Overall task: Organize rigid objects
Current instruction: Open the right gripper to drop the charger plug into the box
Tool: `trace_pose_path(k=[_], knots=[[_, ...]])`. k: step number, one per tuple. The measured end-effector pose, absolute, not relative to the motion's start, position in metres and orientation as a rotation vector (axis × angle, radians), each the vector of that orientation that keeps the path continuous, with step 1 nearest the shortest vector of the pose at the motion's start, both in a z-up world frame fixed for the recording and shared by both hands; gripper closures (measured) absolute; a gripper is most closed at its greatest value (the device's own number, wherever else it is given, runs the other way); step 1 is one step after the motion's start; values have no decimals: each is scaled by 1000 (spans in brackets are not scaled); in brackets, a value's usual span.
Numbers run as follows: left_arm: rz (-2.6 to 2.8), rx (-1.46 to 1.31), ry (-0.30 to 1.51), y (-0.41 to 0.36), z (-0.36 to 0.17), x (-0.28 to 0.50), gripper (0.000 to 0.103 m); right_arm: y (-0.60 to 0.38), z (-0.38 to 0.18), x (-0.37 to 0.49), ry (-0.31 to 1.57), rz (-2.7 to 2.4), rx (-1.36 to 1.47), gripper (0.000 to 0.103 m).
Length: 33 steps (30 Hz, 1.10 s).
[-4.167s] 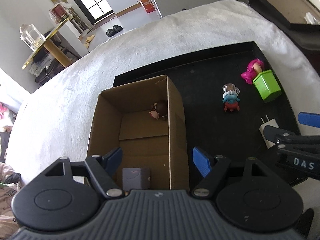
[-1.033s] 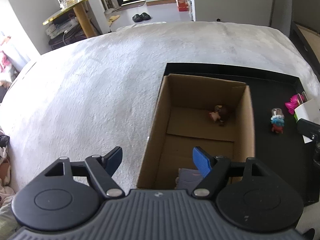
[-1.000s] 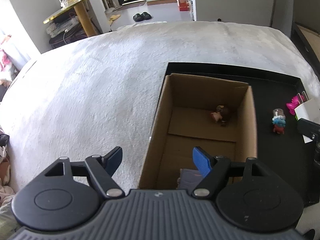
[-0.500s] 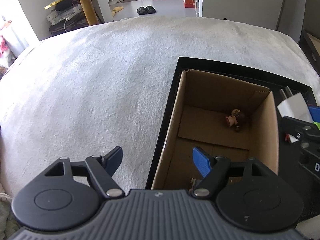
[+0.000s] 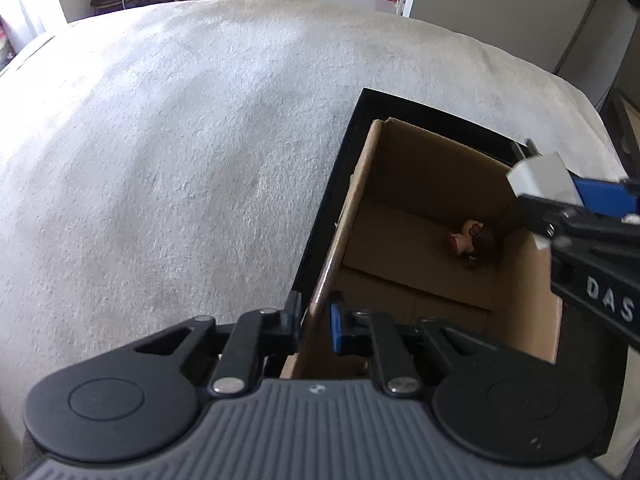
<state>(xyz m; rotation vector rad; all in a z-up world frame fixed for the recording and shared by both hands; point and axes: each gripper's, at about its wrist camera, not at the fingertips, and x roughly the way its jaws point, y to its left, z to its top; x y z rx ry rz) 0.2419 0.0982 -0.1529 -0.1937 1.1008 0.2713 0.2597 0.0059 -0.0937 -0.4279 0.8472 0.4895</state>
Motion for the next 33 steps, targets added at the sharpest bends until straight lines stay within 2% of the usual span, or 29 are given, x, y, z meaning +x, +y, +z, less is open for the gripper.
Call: trace_pose_path(k=[25, 31, 33], knots=[[273, -219, 1127, 99, -151, 238, 89, 27, -83, 262, 801, 548, -461, 64], [297, -181, 1146, 94, -148, 234, 85, 14, -77, 252, 801, 535, -446, 63], [302, -167, 1144, 91, -144, 232, 80, 10, -75, 248, 798, 532, -441, 61]])
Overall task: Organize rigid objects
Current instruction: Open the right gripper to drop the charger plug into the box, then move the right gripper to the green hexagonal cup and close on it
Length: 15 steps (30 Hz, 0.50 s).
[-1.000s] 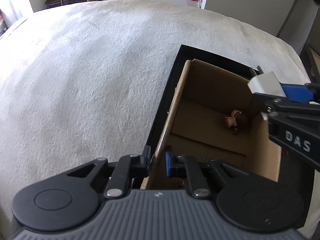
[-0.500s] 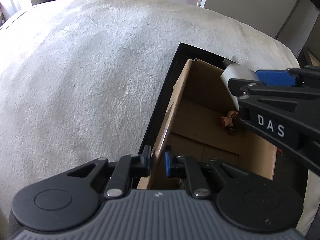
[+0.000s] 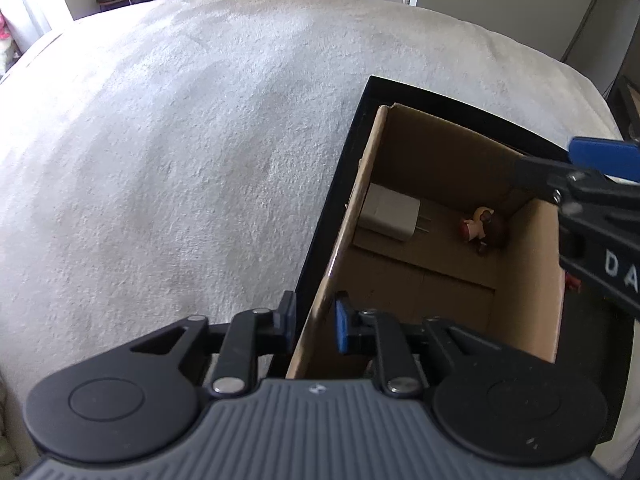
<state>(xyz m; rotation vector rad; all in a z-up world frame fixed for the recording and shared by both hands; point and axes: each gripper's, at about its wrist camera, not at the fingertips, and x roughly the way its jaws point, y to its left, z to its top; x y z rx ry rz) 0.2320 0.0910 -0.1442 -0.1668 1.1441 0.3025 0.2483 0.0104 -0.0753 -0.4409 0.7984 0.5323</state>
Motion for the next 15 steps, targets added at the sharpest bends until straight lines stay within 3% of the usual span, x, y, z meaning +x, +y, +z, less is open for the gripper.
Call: trace_pose_path(k=[8, 11, 15], knots=[[307, -120, 1097, 74, -124, 222, 38, -15, -64, 232, 773, 507, -409, 55], [312, -93, 1085, 64, -119, 219, 31, -29, -60, 228, 768, 489, -378, 50], [301, -67, 1080, 51, -113, 214, 29, -50, -57, 222, 762, 462, -343, 45]])
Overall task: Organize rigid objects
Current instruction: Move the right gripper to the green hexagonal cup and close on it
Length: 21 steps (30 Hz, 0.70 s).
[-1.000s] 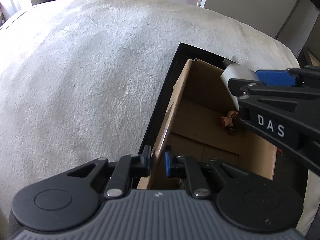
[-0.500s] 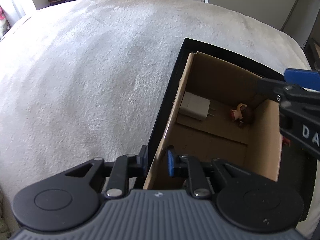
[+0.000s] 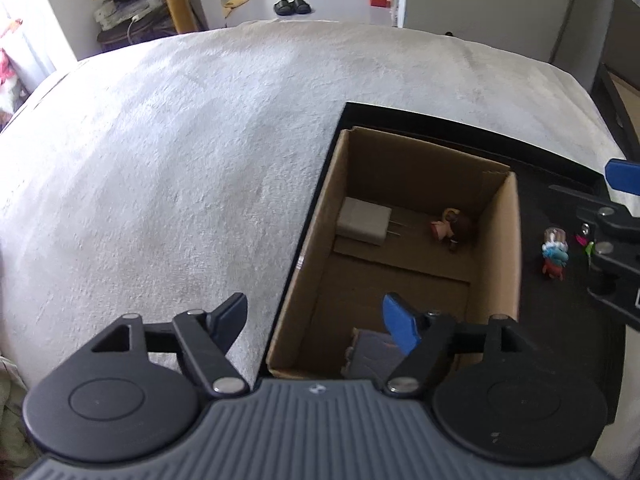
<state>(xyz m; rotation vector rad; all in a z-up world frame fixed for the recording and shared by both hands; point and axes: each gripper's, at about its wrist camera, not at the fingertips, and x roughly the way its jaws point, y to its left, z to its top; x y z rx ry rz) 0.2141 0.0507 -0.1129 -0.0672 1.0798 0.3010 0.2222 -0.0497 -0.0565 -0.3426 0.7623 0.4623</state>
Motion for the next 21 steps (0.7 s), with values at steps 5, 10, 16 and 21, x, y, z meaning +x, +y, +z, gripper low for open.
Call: trace_pose_path(k=[5, 10, 16, 21], knots=[[283, -31, 1068, 31, -106, 210, 27, -78, -57, 216, 768, 421, -298, 43], [264, 16, 1048, 10, -100, 207, 25, -107, -60, 209, 770, 384, -256, 42], [266, 52, 1032, -8, -95, 203, 25, -141, -64, 202, 769, 343, -210, 39], [255, 90, 1028, -23, -93, 202, 24, -164, -70, 199, 775, 316, -171, 37]])
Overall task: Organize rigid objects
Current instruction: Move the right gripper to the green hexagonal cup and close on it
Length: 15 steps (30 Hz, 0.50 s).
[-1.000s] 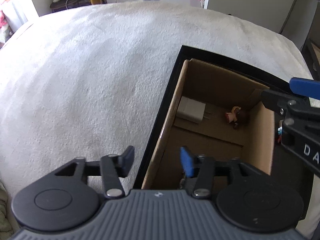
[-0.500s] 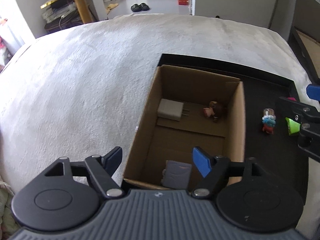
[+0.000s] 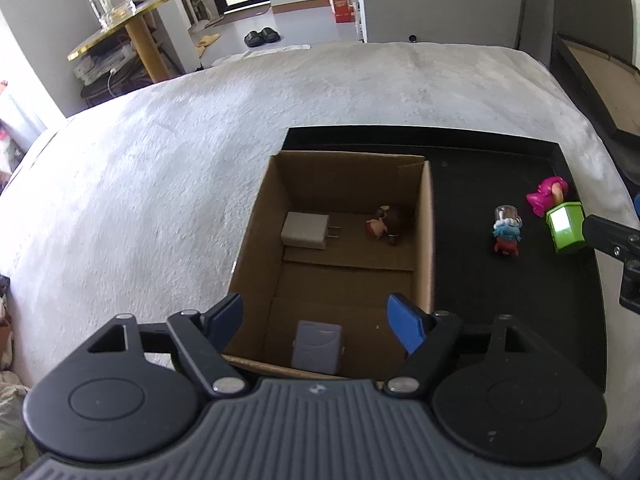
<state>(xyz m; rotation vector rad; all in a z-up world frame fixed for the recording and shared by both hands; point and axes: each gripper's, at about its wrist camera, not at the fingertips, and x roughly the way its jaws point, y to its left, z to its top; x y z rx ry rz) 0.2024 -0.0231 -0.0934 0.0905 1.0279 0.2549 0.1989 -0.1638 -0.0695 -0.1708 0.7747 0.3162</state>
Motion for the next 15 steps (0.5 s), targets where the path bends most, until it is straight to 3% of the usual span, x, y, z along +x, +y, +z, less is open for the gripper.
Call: trace_pose_path(k=[15], knots=[[259, 191, 1021, -53, -93, 213, 24, -216, -91, 204, 792, 261, -57, 38]])
